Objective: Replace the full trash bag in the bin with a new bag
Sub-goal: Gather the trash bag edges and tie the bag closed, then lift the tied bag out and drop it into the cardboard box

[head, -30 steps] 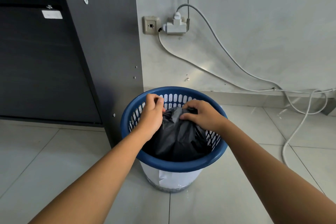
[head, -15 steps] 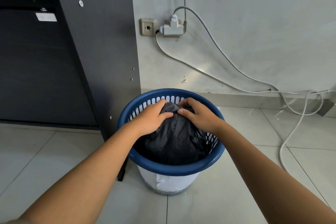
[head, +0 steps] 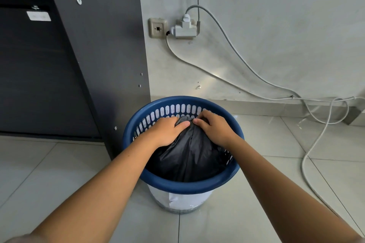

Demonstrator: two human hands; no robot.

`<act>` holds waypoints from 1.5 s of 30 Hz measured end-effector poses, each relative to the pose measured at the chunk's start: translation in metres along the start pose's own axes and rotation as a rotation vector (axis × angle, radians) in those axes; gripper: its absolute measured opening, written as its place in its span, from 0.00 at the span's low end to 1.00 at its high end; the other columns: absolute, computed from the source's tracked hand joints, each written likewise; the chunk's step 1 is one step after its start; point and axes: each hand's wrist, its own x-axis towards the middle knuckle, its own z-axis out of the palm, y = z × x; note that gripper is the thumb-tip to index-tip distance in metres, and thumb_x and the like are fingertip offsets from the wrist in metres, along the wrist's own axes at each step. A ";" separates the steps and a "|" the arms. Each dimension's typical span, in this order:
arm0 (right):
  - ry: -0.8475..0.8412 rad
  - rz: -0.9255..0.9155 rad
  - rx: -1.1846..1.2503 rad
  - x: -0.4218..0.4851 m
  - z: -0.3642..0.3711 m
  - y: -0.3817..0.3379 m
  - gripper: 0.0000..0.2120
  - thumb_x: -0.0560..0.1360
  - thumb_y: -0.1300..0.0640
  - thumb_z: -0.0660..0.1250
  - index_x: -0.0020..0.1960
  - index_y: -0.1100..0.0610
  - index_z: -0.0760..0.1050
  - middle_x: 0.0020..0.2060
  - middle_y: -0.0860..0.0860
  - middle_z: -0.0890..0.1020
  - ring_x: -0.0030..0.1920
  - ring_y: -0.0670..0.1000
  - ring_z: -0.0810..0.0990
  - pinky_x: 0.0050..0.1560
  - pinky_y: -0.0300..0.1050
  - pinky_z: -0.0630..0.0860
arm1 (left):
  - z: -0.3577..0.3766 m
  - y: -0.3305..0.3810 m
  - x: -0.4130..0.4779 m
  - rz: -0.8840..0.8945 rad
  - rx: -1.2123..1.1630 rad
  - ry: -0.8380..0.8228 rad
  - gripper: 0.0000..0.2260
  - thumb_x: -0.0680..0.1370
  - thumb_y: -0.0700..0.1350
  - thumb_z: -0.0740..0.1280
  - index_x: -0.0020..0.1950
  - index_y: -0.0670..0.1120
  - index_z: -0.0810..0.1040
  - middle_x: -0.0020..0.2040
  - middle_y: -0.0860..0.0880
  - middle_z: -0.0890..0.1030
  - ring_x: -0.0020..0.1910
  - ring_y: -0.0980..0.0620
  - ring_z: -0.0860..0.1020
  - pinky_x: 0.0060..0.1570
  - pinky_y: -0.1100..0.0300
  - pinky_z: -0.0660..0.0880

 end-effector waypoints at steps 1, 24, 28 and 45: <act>0.046 -0.001 0.053 0.001 0.001 -0.001 0.10 0.77 0.50 0.64 0.52 0.55 0.75 0.48 0.52 0.80 0.50 0.51 0.77 0.50 0.43 0.71 | 0.000 0.000 0.001 -0.017 0.005 -0.004 0.21 0.79 0.61 0.54 0.48 0.46 0.75 0.50 0.47 0.78 0.47 0.50 0.75 0.45 0.58 0.69; 0.157 0.130 0.533 -0.014 -0.084 -0.059 0.22 0.72 0.39 0.66 0.62 0.49 0.73 0.54 0.44 0.79 0.55 0.47 0.77 0.53 0.39 0.70 | -0.065 0.064 -0.003 -0.068 -0.624 0.389 0.21 0.76 0.58 0.63 0.51 0.40 0.77 0.49 0.43 0.81 0.50 0.45 0.79 0.47 0.55 0.73; 0.207 0.143 0.554 -0.017 -0.137 -0.099 0.18 0.73 0.42 0.67 0.57 0.52 0.76 0.50 0.44 0.81 0.50 0.45 0.78 0.45 0.33 0.71 | -0.122 0.108 -0.023 -0.055 -0.574 0.367 0.19 0.76 0.58 0.64 0.51 0.42 0.76 0.51 0.46 0.78 0.51 0.48 0.78 0.51 0.54 0.75; 0.019 0.308 0.458 -0.059 -0.383 -0.324 0.36 0.72 0.27 0.46 0.69 0.47 0.69 0.67 0.46 0.74 0.67 0.49 0.70 0.72 0.51 0.61 | -0.390 0.294 -0.144 -0.215 -0.771 0.441 0.14 0.77 0.54 0.65 0.53 0.44 0.76 0.47 0.50 0.79 0.48 0.51 0.77 0.49 0.56 0.74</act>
